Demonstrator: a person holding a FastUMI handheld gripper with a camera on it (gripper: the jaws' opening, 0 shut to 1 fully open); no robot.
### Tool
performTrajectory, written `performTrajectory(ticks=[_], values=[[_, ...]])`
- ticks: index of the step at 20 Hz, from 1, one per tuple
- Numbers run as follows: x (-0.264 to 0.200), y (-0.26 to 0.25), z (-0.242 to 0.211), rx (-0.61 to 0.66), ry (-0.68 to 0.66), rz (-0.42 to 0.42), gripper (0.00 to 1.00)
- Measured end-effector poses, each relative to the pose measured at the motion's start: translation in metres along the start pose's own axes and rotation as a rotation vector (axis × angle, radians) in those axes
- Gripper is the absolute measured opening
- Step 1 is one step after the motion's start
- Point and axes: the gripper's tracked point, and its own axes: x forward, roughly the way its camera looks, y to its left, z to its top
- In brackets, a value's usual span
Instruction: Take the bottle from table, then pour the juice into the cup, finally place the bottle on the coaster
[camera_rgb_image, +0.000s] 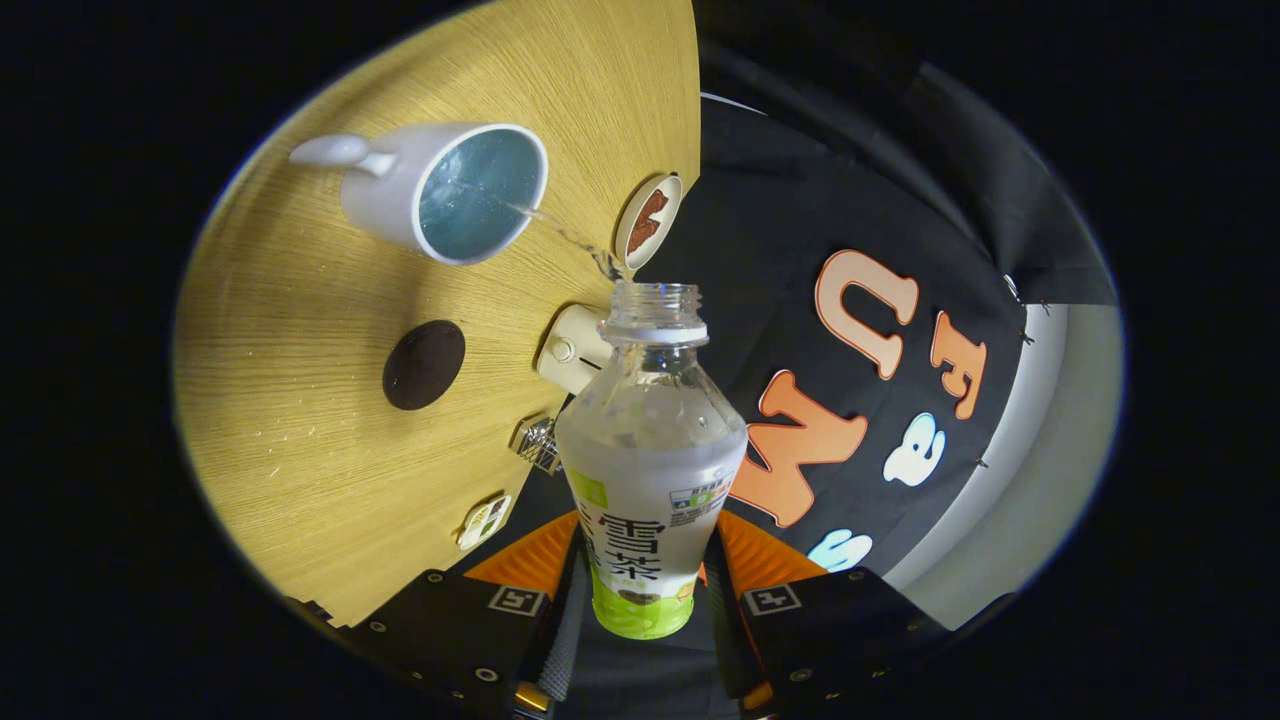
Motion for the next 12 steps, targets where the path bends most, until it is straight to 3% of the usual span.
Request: performTrajectory(ticks=[12], values=[[-0.0025,0.003,0.0021,0.004,-0.006,0.013,0.57]])
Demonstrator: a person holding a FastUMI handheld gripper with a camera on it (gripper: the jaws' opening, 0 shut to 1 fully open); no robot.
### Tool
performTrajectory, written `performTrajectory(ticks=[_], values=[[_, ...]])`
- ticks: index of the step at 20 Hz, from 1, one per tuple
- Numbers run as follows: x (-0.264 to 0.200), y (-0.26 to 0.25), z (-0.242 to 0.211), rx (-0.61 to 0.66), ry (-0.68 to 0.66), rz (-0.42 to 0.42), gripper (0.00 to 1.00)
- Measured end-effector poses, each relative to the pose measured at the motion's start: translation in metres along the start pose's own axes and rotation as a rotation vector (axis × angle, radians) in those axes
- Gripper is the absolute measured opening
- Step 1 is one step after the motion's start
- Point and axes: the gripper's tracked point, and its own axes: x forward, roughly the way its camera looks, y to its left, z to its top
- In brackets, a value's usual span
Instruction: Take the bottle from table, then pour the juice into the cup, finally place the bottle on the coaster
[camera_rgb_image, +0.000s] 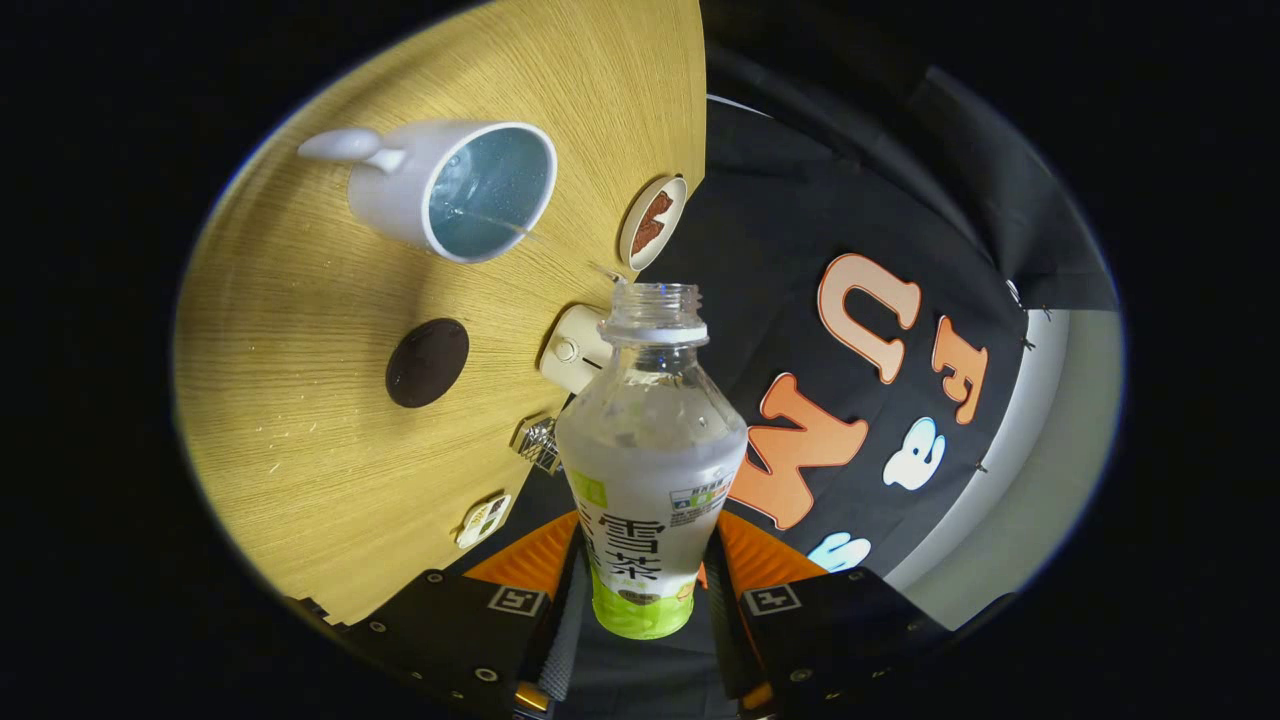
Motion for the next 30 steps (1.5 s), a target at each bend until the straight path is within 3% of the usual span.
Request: performTrajectory(ticks=[10,14,22,26,30], values=[[-0.008,0.023,0.025,0.236,-0.061,0.069,0.57],[-0.01,0.029,0.025,0.419,-0.068,0.104,0.58],[-0.011,0.024,0.005,0.944,-0.069,0.132,0.58],[-0.003,0.027,-0.01,1.279,-0.065,0.157,0.58],[0.005,0.026,-0.028,1.514,-0.051,0.153,0.58]])
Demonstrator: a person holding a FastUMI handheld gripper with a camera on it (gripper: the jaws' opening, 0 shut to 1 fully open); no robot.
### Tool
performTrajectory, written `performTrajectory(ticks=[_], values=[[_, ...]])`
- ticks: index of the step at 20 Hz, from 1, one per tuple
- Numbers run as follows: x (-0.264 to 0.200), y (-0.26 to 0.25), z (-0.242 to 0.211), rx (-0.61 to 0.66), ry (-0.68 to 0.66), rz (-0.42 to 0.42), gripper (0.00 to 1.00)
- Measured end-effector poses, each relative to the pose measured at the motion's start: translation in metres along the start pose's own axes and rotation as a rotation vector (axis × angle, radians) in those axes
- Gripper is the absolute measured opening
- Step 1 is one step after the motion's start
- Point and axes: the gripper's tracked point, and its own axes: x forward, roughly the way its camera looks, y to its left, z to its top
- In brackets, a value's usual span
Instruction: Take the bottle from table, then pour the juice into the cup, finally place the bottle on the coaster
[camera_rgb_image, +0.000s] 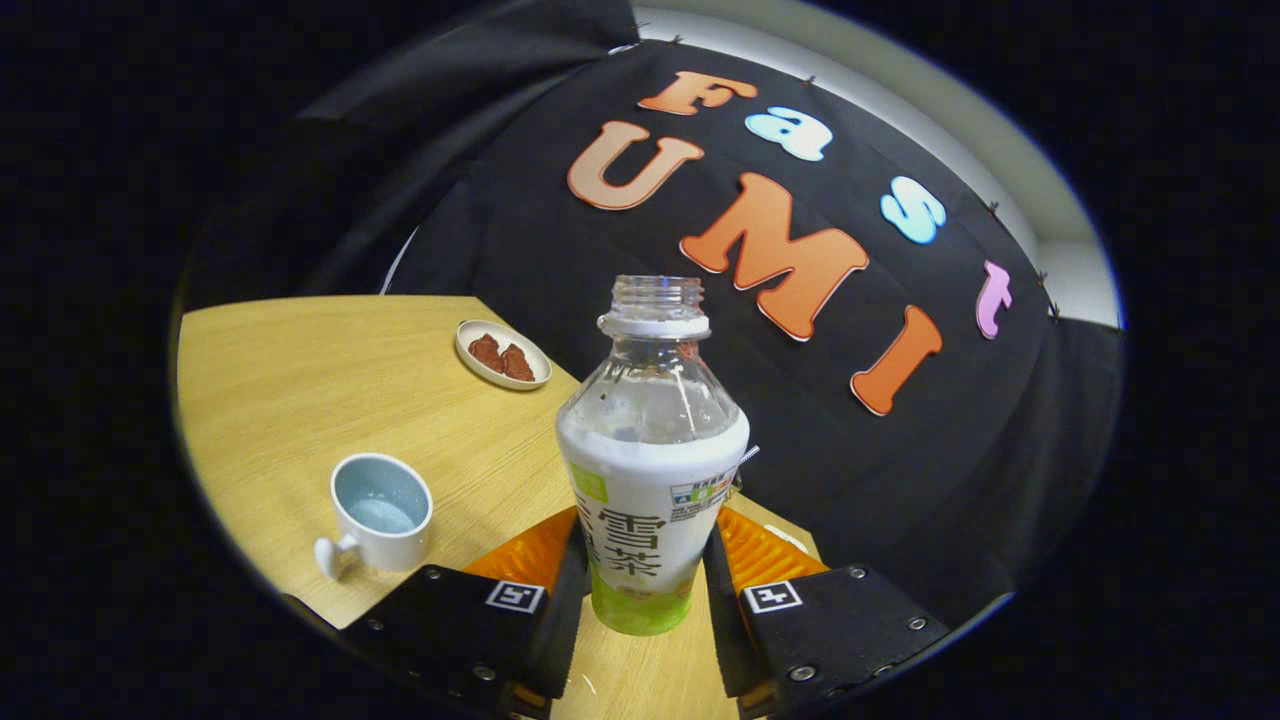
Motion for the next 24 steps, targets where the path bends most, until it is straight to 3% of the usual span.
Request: performTrajectory(ticks=[4,8,16,24], values=[[0.013,-0.007,0.006,0.263,-0.038,0.015,0.58],[0.038,-0.002,-0.016,0.372,-0.01,0.035,0.58],[0.099,0.018,-0.067,0.466,0.075,0.064,0.58],[0.118,0.034,-0.08,0.472,0.104,0.087,0.61]])
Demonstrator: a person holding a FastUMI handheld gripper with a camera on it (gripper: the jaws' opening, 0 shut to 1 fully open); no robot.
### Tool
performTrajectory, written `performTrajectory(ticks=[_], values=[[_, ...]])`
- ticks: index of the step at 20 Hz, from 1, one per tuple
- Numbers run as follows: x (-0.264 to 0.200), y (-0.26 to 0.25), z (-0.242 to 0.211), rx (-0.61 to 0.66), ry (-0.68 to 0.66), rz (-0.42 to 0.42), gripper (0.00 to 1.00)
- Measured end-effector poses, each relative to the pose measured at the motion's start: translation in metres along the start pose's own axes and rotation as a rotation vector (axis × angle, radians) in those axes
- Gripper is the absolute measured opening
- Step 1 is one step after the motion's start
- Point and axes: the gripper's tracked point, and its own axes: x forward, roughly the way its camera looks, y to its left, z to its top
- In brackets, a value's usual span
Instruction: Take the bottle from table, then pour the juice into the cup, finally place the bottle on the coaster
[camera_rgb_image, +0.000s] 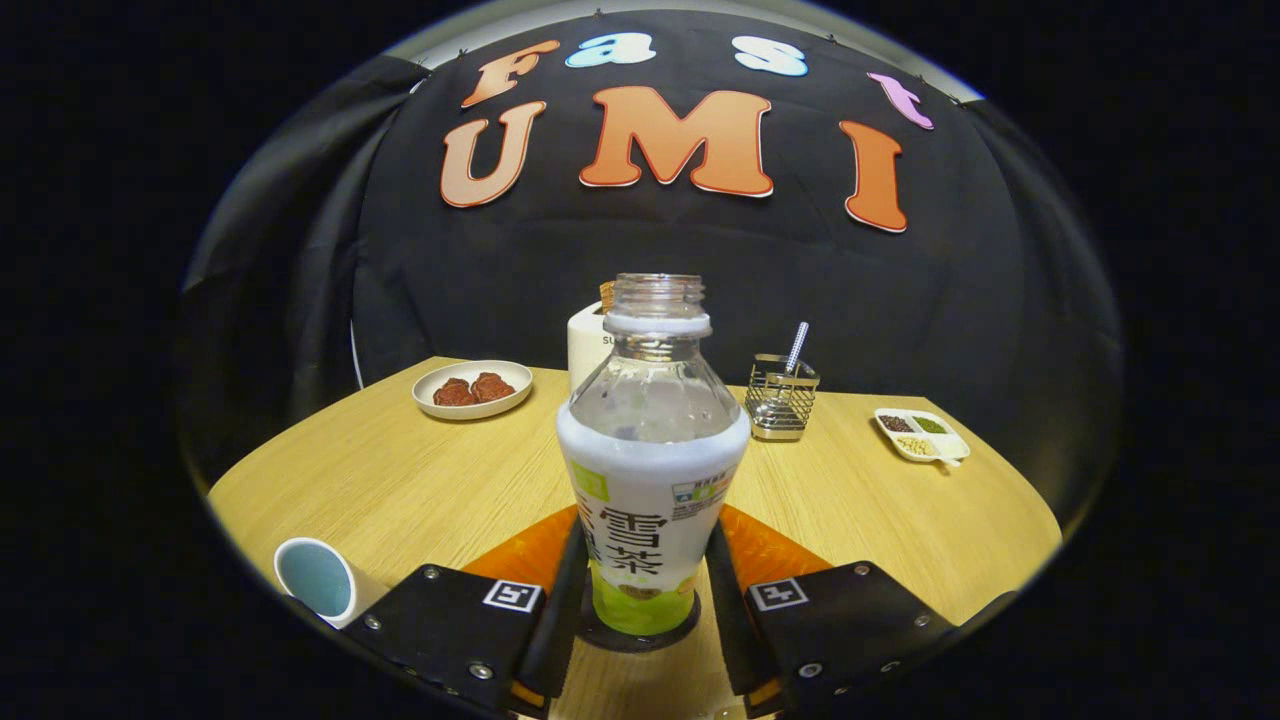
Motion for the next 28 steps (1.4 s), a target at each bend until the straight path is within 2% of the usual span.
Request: performTrajectory(ticks=[8,10,11,12,14,20,25,26,28], values=[[-0.002,-0.001,-0.001,-0.031,-0.015,-0.015,0.7],[-0.008,-0.002,0.005,-0.029,-0.027,-0.02,0.83],[-0.013,-0.003,0.009,-0.032,-0.033,-0.02,0.93],[-0.019,-0.004,0.015,-0.037,-0.04,-0.022,0.97],[-0.034,-0.009,0.03,-0.059,-0.05,-0.031,0.97],[-0.121,-0.03,0.099,-0.05,-0.104,-0.031,0.98],[-0.212,-0.063,0.154,0.033,-0.164,-0.036,0.99],[-0.23,-0.075,0.164,0.031,-0.187,-0.05,0.99],[-0.261,-0.106,0.179,-0.015,-0.228,-0.13,0.98]])
